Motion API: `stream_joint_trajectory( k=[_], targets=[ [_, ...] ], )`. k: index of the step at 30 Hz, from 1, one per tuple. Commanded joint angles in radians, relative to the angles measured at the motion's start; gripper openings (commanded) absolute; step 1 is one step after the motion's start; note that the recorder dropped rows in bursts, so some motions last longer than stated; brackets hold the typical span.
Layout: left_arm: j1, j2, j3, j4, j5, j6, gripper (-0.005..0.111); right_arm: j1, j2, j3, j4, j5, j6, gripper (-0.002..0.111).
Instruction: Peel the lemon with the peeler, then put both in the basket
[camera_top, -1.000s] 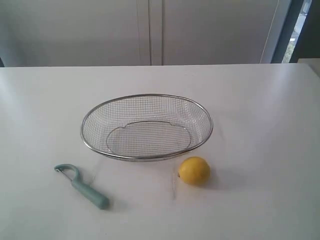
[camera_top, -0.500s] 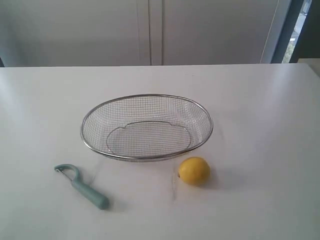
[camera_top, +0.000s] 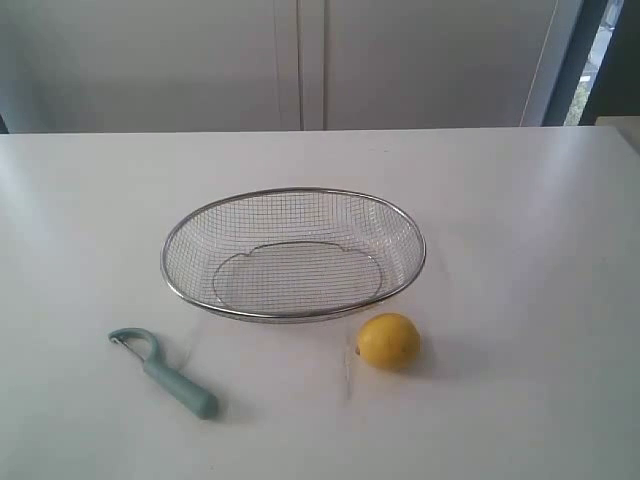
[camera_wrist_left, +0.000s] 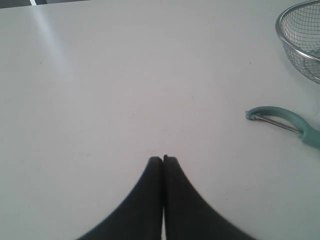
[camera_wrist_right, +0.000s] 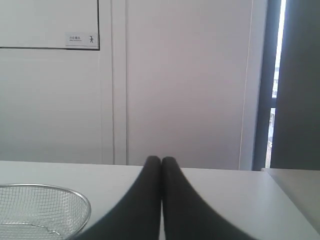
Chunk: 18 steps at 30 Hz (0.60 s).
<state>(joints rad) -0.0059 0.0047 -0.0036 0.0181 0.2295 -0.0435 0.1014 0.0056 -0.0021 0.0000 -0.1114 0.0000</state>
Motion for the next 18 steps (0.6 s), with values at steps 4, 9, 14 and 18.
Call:
stream_joint_trajectory(
  k=[4, 9, 14, 18],
  targets=[
    [-0.006, -0.005, 0.004, -0.002, 0.004, 0.004, 0.0, -0.004, -0.006, 0.002, 0.0, -0.055, 0.0, 0.0],
    [-0.006, -0.005, 0.004, -0.002, 0.004, 0.004, 0.0, -0.004, -0.006, 0.002, 0.0, -0.285, 0.0, 0.0],
    [-0.006, -0.005, 0.004, -0.002, 0.004, 0.004, 0.0, -0.004, -0.006, 0.002, 0.245, -0.468, 0.0, 0.0],
    [-0.006, -0.005, 0.004, -0.002, 0.004, 0.004, 0.0, -0.004, -0.006, 0.002, 0.405, -0.469, 0.0, 0.0]
  ],
)
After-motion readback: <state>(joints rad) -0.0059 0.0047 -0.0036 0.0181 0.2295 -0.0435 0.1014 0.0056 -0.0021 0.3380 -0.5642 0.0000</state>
